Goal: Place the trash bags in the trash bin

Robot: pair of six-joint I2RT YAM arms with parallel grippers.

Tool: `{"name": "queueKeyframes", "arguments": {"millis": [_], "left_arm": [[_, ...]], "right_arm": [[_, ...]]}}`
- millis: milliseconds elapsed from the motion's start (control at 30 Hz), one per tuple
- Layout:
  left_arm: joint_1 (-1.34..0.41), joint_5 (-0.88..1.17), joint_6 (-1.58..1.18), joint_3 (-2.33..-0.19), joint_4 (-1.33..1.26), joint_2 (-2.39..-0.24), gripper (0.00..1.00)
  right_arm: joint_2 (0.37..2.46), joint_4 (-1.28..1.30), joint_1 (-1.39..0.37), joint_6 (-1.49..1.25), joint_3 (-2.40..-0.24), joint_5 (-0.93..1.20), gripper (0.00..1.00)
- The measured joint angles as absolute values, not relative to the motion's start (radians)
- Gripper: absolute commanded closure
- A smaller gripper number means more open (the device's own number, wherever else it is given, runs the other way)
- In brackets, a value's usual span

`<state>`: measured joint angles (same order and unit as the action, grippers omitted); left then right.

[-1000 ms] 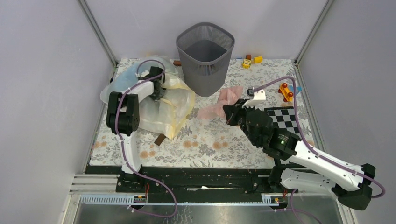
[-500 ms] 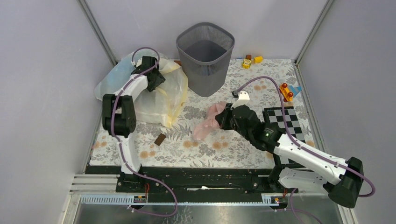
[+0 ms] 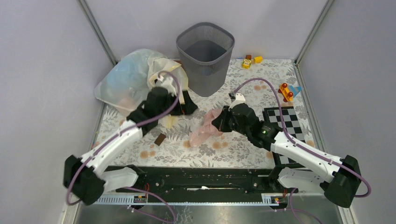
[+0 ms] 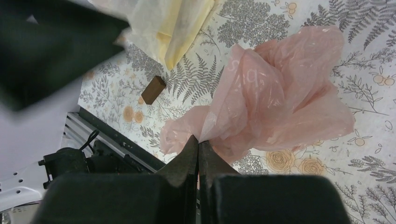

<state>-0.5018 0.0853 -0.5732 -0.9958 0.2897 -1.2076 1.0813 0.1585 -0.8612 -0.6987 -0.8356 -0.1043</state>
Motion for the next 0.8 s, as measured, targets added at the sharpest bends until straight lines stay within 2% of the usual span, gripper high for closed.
{"name": "queueKeyframes", "arguments": {"millis": [167, 333, 433, 500, 567, 633, 800], "left_arm": [[-0.711, 0.168, -0.492, -0.736, 0.159, -0.982, 0.02], [-0.799, 0.154, -0.454, -0.643, 0.096, -0.943, 0.13], [-0.838, 0.119, -0.441, -0.616, 0.076, -0.968, 0.34], [-0.850, 0.102, -0.431, -0.604, 0.072, -0.993, 0.54], [-0.852, 0.086, -0.430, -0.596, 0.072, -1.013, 0.79], [-0.852, 0.058, -0.418, -0.591, 0.075, -1.024, 1.00], [-0.855, -0.049, -0.459, -0.586, 0.099, -1.024, 1.00]], "right_arm": [[1.077, 0.160, -0.861, -0.717, -0.825, -0.080, 1.00], [1.077, 0.160, -0.861, -0.727, -0.825, -0.057, 1.00], [1.077, 0.160, -0.861, -0.729, -0.825, -0.046, 1.00], [1.077, 0.160, -0.861, -0.729, -0.825, -0.041, 0.99], [1.077, 0.164, -0.861, -0.728, -0.825, -0.042, 0.97], [1.079, 0.181, -0.861, -0.720, -0.829, -0.046, 0.93], [1.082, 0.287, -0.862, -0.670, -0.857, -0.115, 0.87]]}}
